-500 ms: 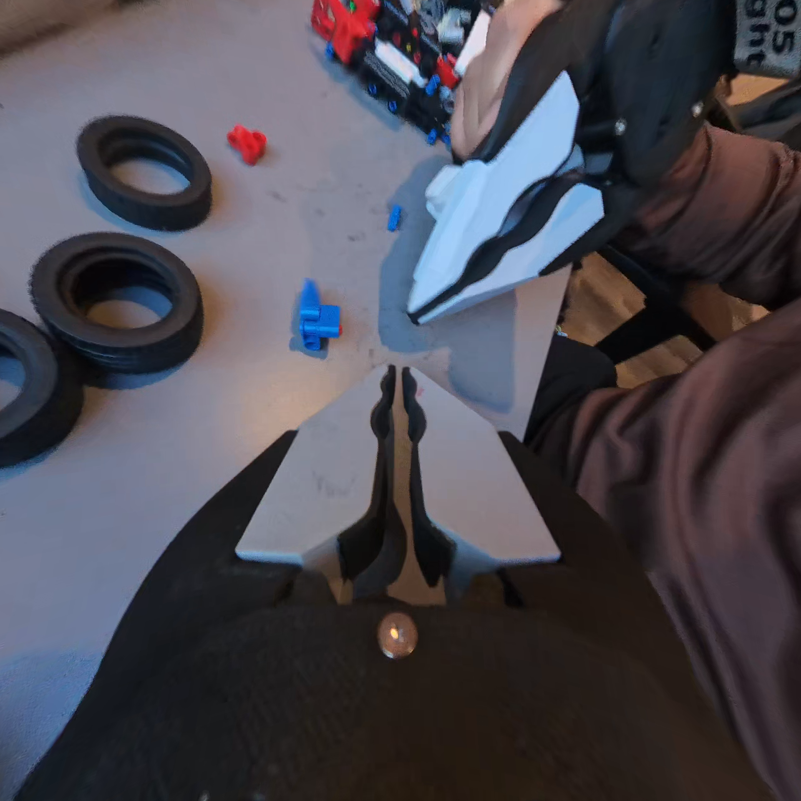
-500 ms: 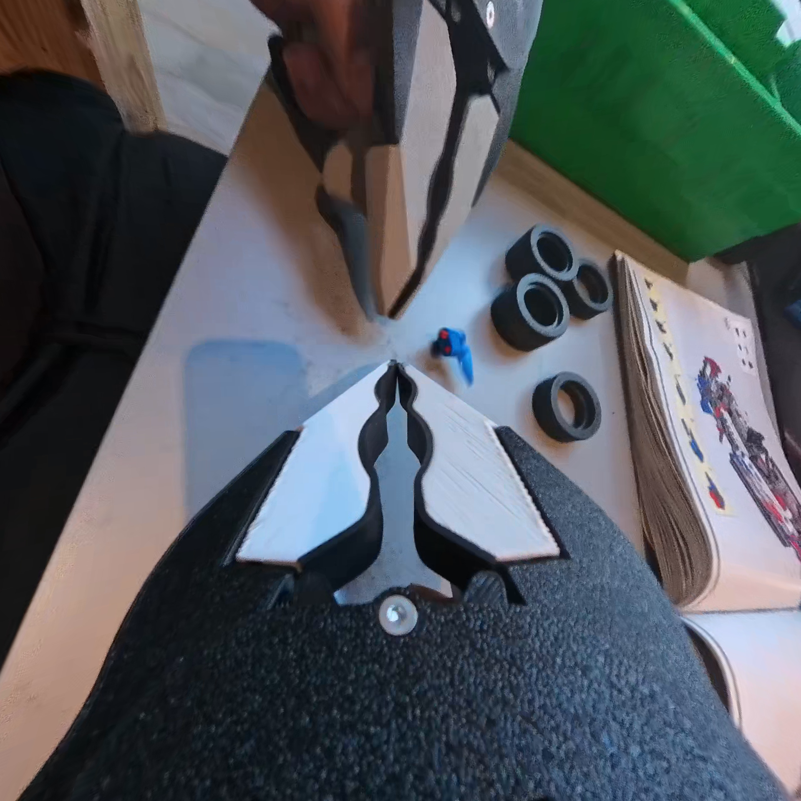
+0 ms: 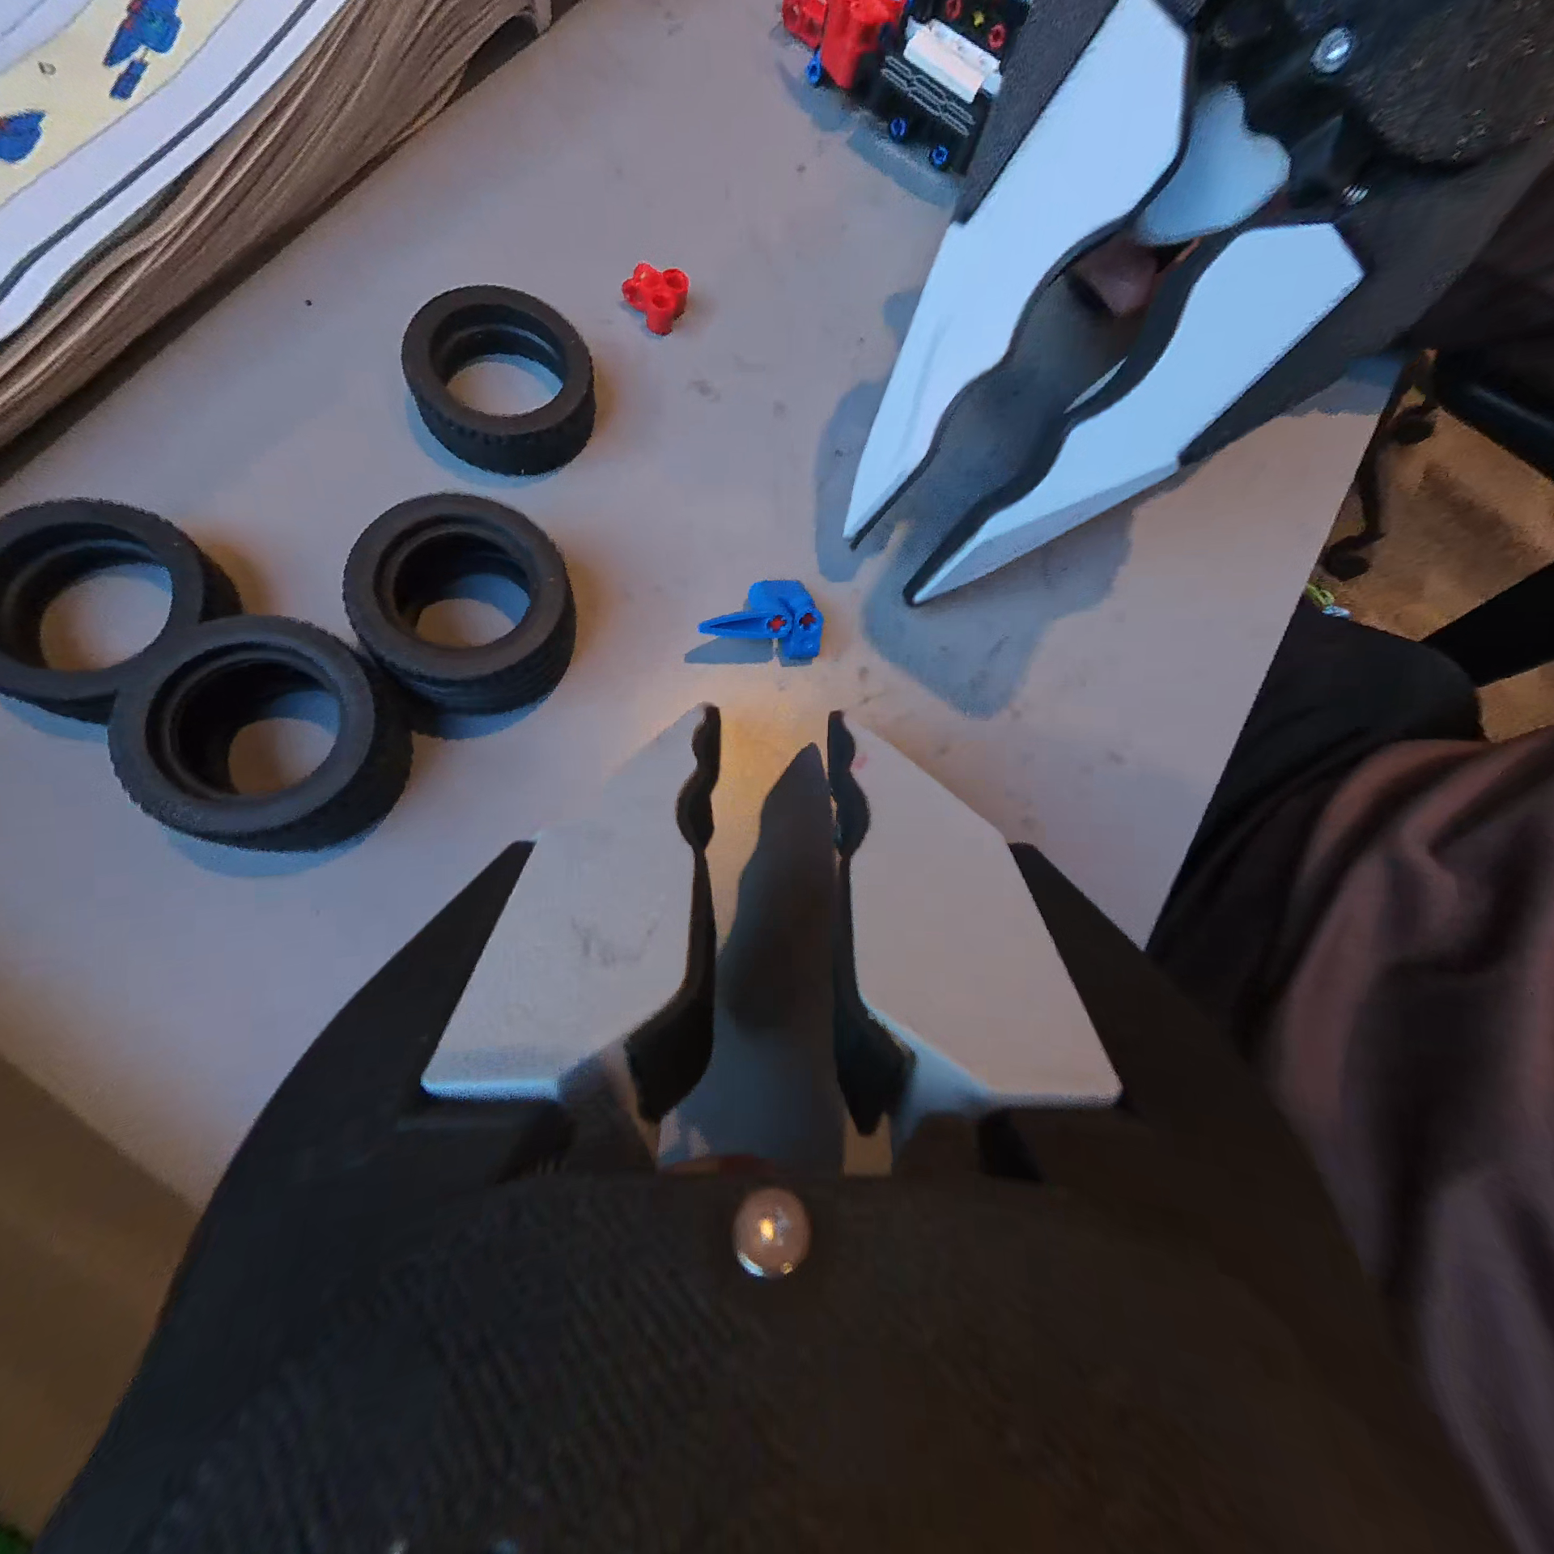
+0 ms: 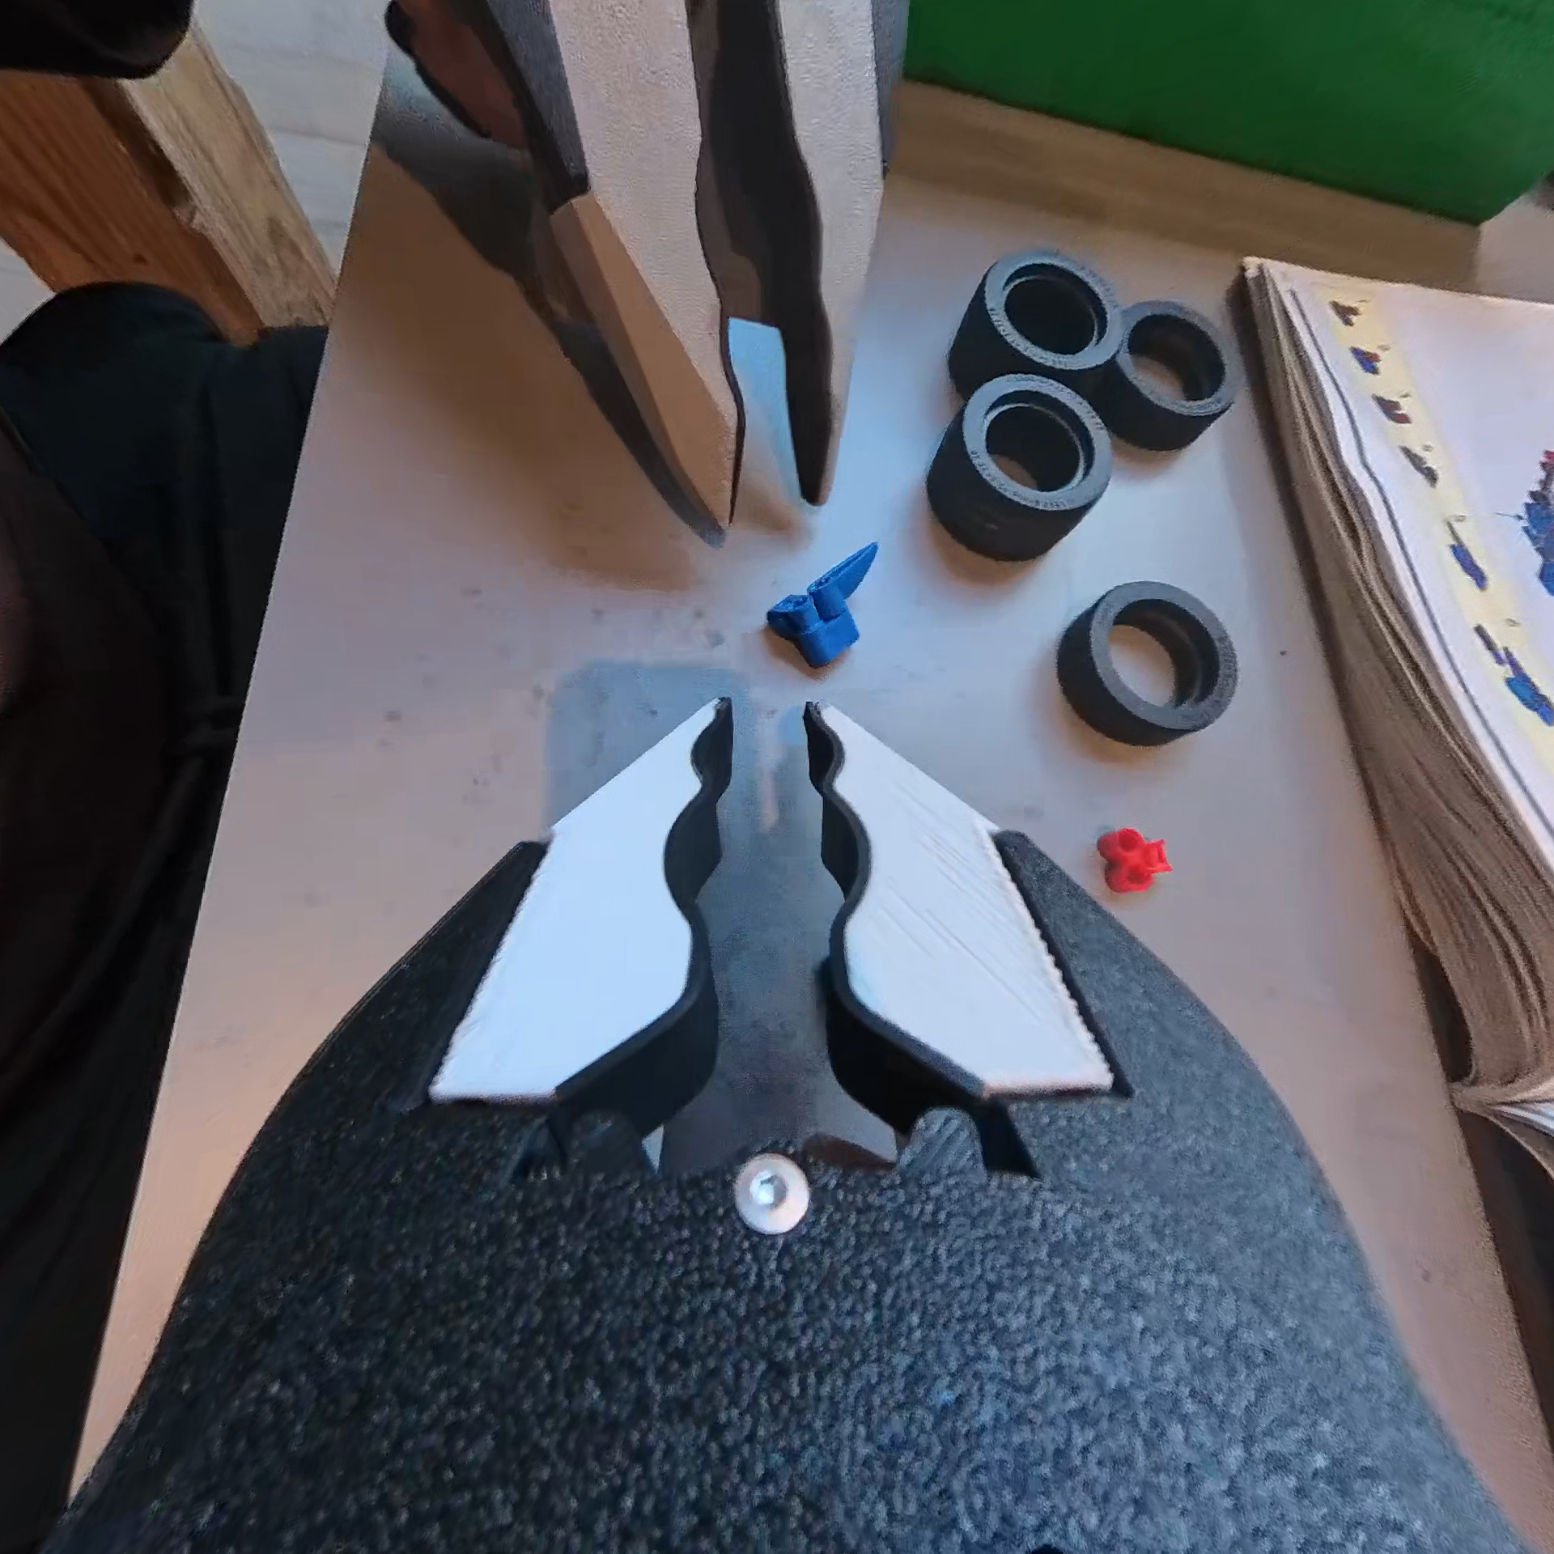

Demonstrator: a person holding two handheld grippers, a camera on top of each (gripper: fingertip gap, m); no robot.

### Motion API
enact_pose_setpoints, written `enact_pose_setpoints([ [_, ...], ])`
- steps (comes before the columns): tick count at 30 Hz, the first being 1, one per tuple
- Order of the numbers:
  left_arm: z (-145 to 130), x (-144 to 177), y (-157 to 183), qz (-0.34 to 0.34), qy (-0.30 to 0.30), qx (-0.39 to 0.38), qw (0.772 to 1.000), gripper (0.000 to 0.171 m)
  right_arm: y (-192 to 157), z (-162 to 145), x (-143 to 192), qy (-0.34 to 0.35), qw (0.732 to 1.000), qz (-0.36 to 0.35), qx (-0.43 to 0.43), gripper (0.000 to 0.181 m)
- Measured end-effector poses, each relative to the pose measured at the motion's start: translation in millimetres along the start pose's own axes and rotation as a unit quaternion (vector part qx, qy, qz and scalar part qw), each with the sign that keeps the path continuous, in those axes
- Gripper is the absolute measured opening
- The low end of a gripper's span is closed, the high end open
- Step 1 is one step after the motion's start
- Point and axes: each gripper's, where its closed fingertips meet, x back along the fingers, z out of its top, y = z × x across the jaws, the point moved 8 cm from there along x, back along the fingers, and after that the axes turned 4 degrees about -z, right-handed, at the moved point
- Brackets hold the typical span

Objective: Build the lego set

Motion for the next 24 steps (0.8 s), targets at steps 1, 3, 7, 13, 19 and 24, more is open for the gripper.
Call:
enact_pose_setpoints([
  [1, 3, -2, 1, 0.004, -0.001, -0.008, 1.000, 0.024, -1, 0, -2, -0.003, 1.000, 0.001, -0.002, 0.017],
  [3, 9, -4, 2, 0.013, -0.008, -0.033, 0.999, 0.026, -3, 1, -6, -0.005, 1.000, 0.007, -0.004, 0.021],
  [7, 18, 0, 4, 0.030, -0.030, -0.156, 0.987, 0.023, -3, 2, -6, -0.005, 1.000, -0.011, 0.005, 0.021],
  [13, 23, -4, 8, 0.065, -0.096, -0.316, 0.942, 0.030, 1, 0, -6, -0.007, 1.000, -0.021, -0.005, 0.021],
  [19, 21, -23, 7, 0.112, -0.129, -0.409, 0.896, 0.015, 0, 0, -5, -0.003, 1.000, -0.016, -0.003, 0.021],
  [24, 21, -29, 10, 0.102, -0.121, -0.418, 0.895, 0.005, 0, 0, -5, -0.001, 1.000, -0.011, -0.004, 0.021],
])
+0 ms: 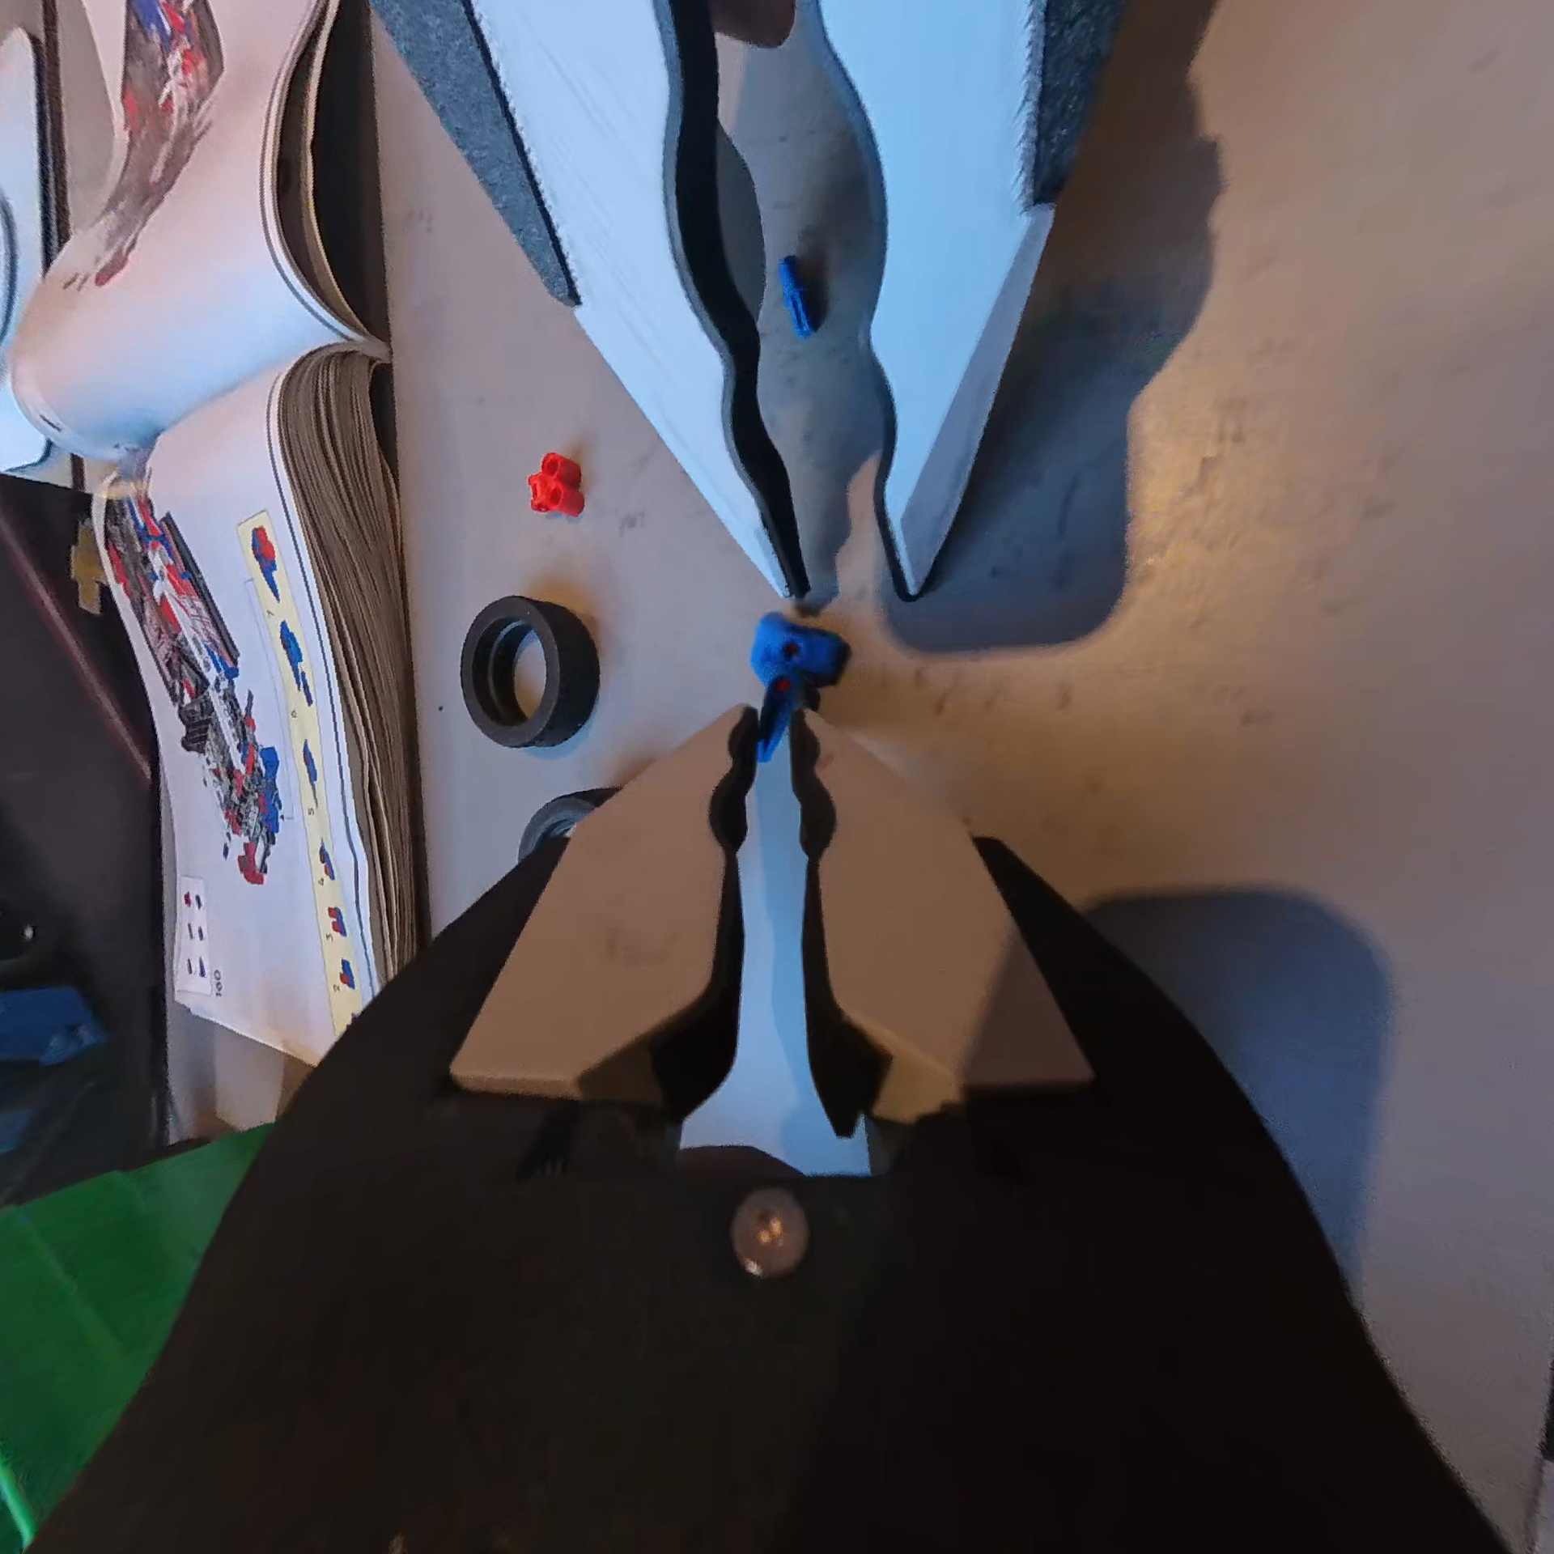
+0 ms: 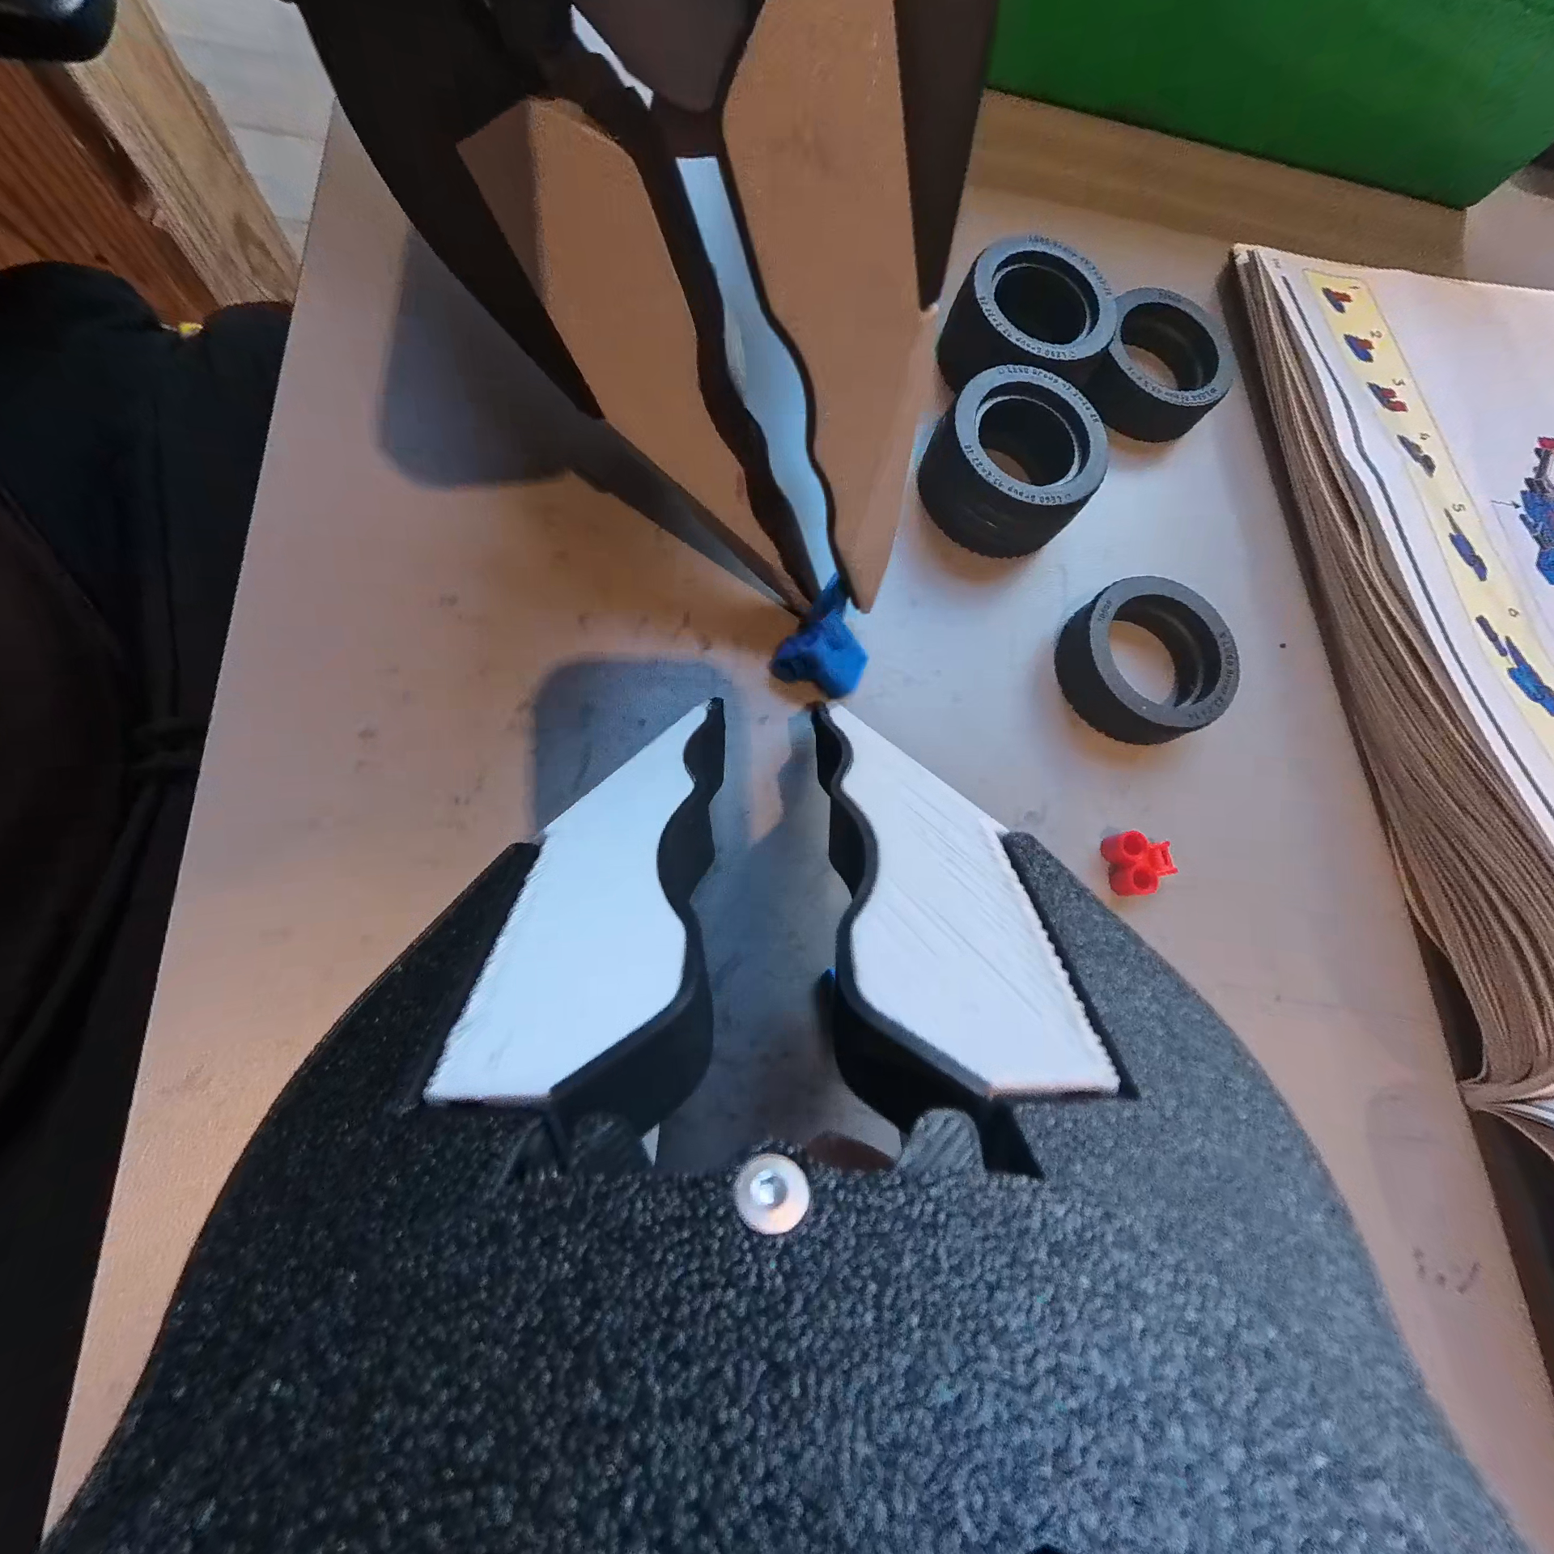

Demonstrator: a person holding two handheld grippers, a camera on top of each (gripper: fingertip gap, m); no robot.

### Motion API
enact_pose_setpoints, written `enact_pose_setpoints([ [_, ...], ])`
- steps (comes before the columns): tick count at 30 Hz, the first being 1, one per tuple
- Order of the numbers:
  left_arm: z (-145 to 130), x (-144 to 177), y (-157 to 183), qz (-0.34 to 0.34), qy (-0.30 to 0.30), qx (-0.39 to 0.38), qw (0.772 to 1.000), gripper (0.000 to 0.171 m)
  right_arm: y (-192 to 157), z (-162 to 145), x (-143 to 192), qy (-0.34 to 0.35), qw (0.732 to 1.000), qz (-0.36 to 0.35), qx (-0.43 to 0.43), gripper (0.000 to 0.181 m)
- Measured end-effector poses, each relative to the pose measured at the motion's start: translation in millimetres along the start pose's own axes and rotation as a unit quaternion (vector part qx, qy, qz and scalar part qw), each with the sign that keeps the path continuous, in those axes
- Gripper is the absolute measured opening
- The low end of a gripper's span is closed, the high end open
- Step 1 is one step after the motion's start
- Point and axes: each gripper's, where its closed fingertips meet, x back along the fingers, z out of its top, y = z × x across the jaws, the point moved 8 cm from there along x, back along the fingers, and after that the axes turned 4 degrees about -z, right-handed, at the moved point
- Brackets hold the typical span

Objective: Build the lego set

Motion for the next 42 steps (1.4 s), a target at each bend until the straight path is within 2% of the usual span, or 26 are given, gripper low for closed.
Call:
enact_pose_setpoints([
  [2, -1, -1, -1, 0.004, 0.001, 0.023, 1.000, 0.004, -1, 1, 2, 0.010, 1.000, 0.007, 0.001, 0.022],
  [4, 1, 2, -1, -0.036, 0.027, 0.094, 0.995, 0.004, -1, 3, 8, 0.039, 0.999, 0.018, 0.003, 0.023],
  [6, 3, 11, -1, -0.088, 0.100, 0.183, 0.974, 0.004, -2, 6, 20, 0.076, 0.997, 0.027, 0.013, 0.026],
  [7, 3, 17, -2, -0.129, 0.136, 0.234, 0.954, 0.004, -2, 9, 27, 0.097, 0.995, 0.031, 0.023, 0.027],
  [9, 0, 30, -6, -0.224, 0.212, 0.338, 0.889, 0.004, 0, 15, 41, 0.132, 0.990, 0.015, 0.039, 0.025],
  [11, -3, 40, -10, -0.333, 0.273, 0.425, 0.796, 0.003, -1, 22, 52, 0.160, 0.986, 0.024, 0.047, 0.026],
  [13, -5, 45, -12, -0.414, 0.317, 0.473, 0.710, 0.003, -6, 28, 57, 0.174, 0.982, 0.029, 0.063, 0.032],
  [14, -6, 44, -10, -0.444, 0.325, 0.486, 0.680, 0.003, -10, 30, 57, 0.177, 0.981, 0.032, 0.073, 0.035],
  [16, -4, 41, -4, -0.489, 0.330, 0.497, 0.637, 0.003, -18, 35, 56, 0.179, 0.979, 0.040, 0.084, 0.042],
  [19, 4, 36, 6, -0.534, 0.339, 0.492, 0.598, 0.003, -27, 42, 54, 0.187, 0.977, 0.054, 0.084, 0.044],
  [21, 8, 33, 9, -0.549, 0.348, 0.490, 0.581, 0.003, -30, 46, 55, 0.200, 0.975, 0.065, 0.077, 0.039],
  [22, 9, 32, 10, -0.552, 0.348, 0.492, 0.576, 0.003, -30, 46, 55, 0.203, 0.974, 0.065, 0.075, 0.031],
  [24, 9, 28, 11, -0.549, 0.348, 0.496, 0.576, 0.004, -29, 45, 54, 0.202, 0.975, 0.061, 0.069, 0.025],
  [27, 3, 24, 7, -0.516, 0.347, 0.515, 0.590, 0.003, -23, 41, 49, 0.186, 0.980, 0.046, 0.055, 0.023],
  [32, 0, 28, 1, -0.469, 0.369, 0.526, 0.605, 0.006, -18, 41, 47, 0.201, 0.978, 0.037, 0.031, 0.015],
  [36, -3, 21, 2, -0.457, 0.347, 0.533, 0.622, 0.005, -19, 35, 41, 0.177, 0.983, 0.022, 0.052, 0.015],
  [42, -12, 12, 1, -0.442, 0.328, 0.549, 0.629, 0.005, -17, 25, 37, 0.140, 0.985, -0.015, 0.102, 0.023],
])
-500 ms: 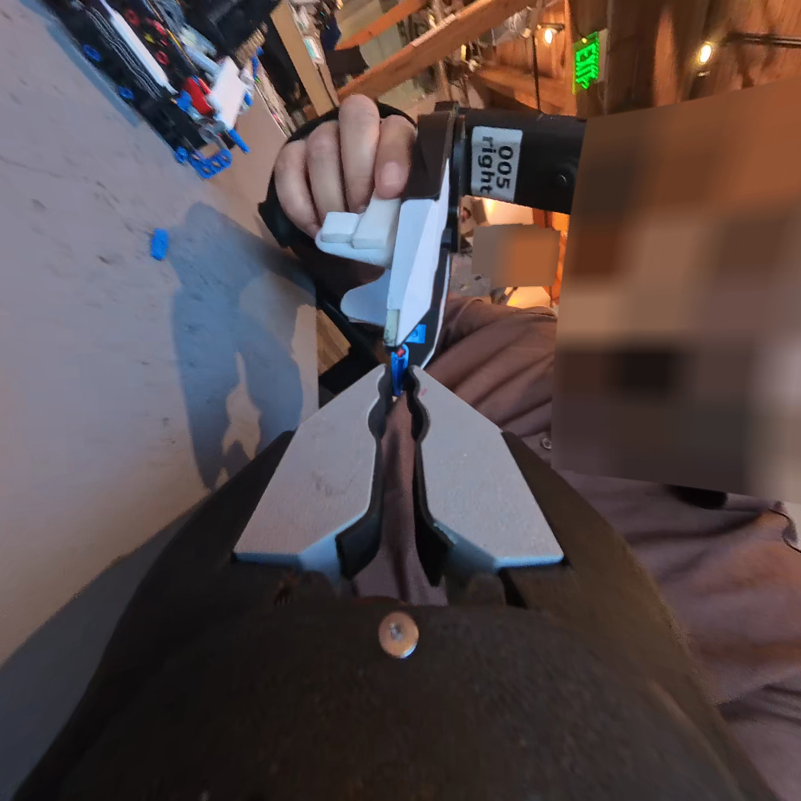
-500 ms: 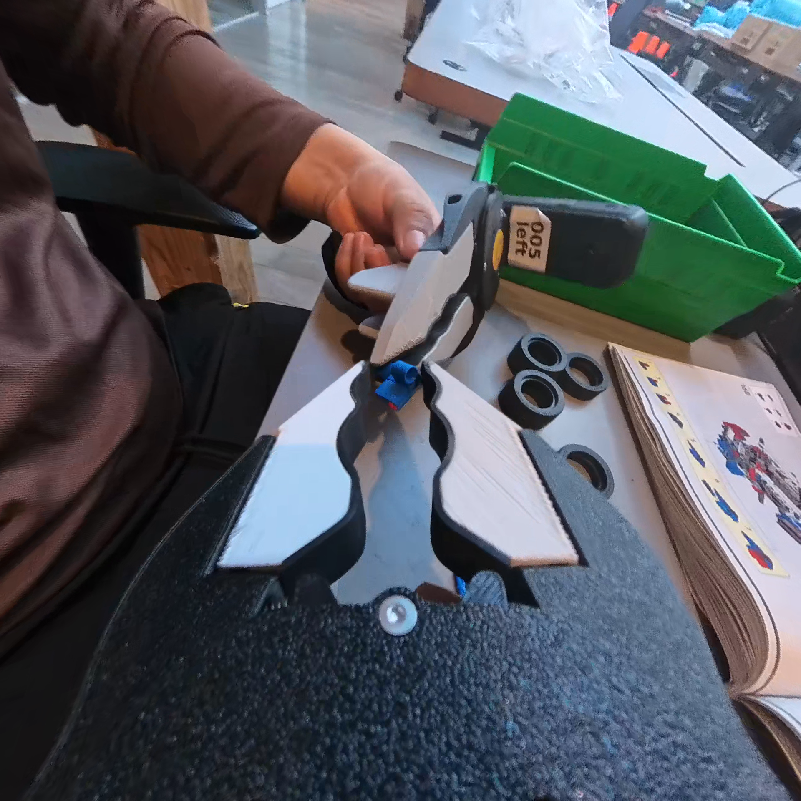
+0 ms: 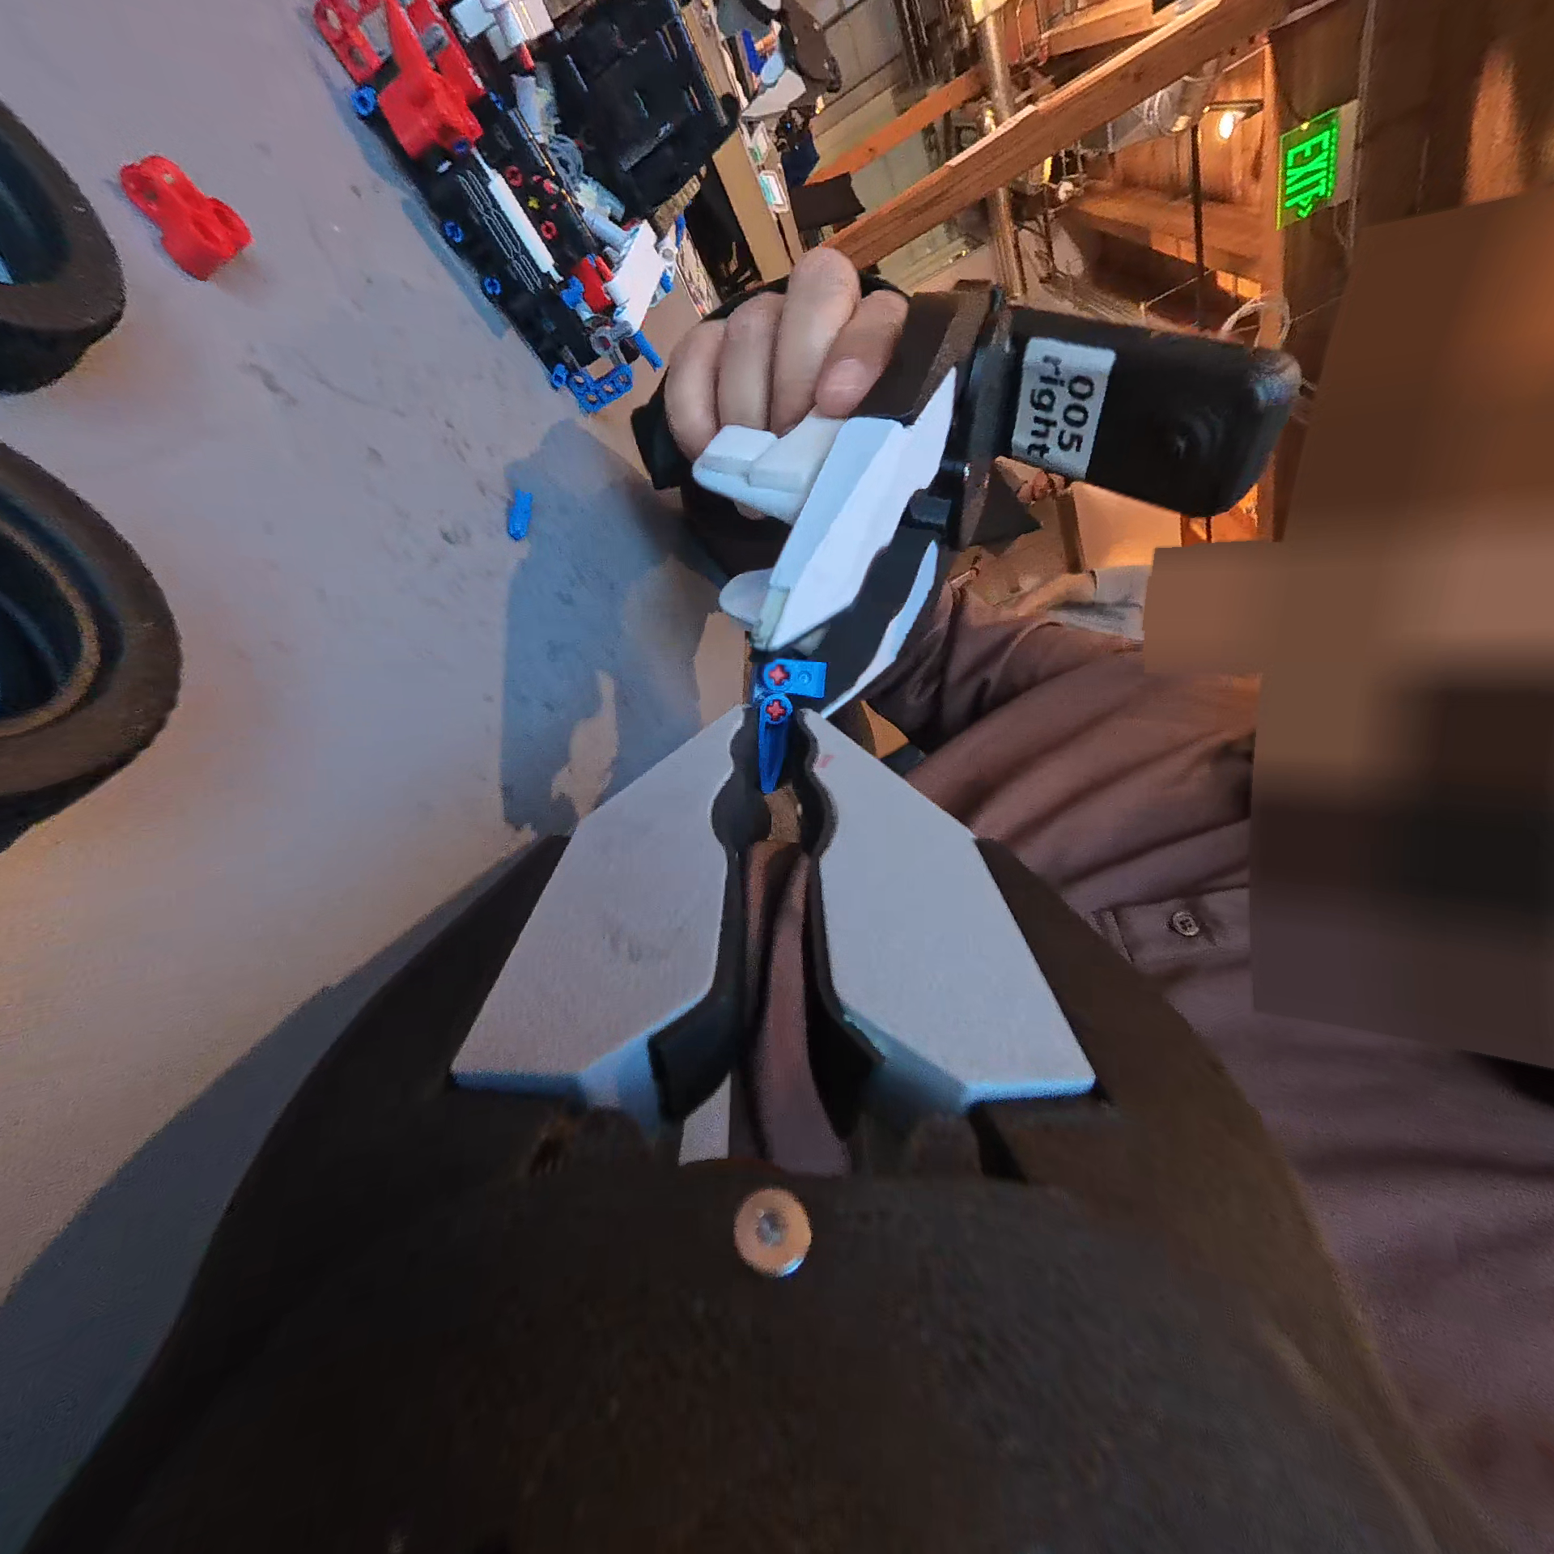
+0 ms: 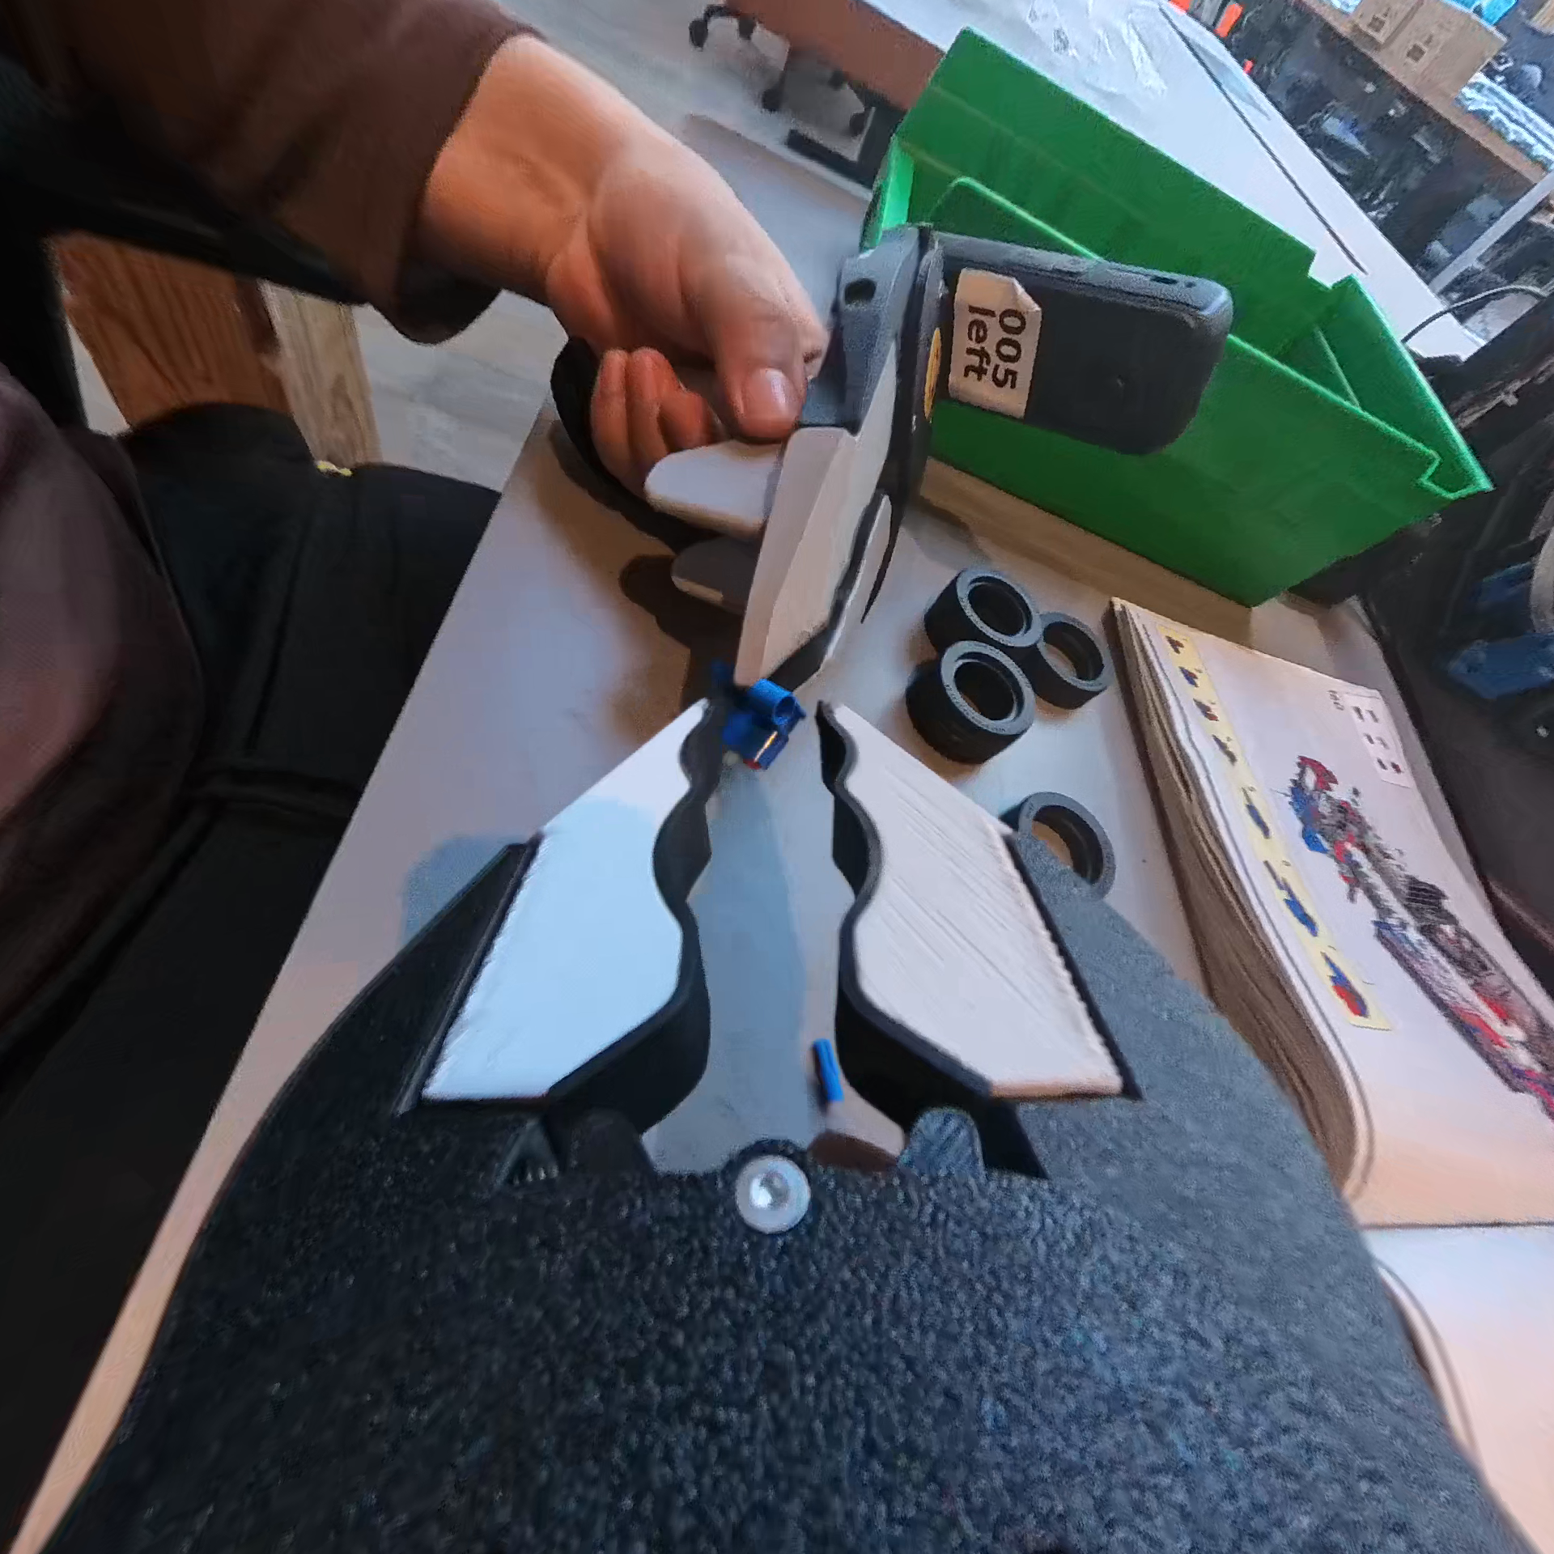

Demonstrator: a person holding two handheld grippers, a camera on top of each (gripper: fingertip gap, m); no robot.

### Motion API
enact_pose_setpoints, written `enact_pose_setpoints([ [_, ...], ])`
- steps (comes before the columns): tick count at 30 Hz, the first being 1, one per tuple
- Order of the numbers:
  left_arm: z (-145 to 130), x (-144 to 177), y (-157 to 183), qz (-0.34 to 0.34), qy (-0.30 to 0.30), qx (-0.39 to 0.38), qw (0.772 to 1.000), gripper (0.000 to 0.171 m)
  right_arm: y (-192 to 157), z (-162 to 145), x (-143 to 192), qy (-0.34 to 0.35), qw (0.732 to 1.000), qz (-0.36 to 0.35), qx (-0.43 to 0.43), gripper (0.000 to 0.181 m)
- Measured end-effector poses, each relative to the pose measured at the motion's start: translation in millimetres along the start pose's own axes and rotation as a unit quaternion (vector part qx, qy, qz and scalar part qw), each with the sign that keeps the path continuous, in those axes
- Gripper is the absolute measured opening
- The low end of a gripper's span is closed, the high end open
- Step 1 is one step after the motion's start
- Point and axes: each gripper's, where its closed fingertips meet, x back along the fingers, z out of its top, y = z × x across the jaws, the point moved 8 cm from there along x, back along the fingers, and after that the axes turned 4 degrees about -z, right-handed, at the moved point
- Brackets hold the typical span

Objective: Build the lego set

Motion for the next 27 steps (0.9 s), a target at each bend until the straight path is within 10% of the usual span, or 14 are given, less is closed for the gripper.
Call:
enact_pose_setpoints([
  [17, 4, 5, -2, 0.121, 0.011, -0.073, 0.990, 0.005, 5, -14, -7, -0.056, 0.998, -0.022, -0.011, 0.013],
  [27, -10, -10, -4, 0.344, -0.118, -0.255, 0.896, 0.026, 1, -34, -24, -0.165, 0.978, 0.025, -0.127, 0.010],
])
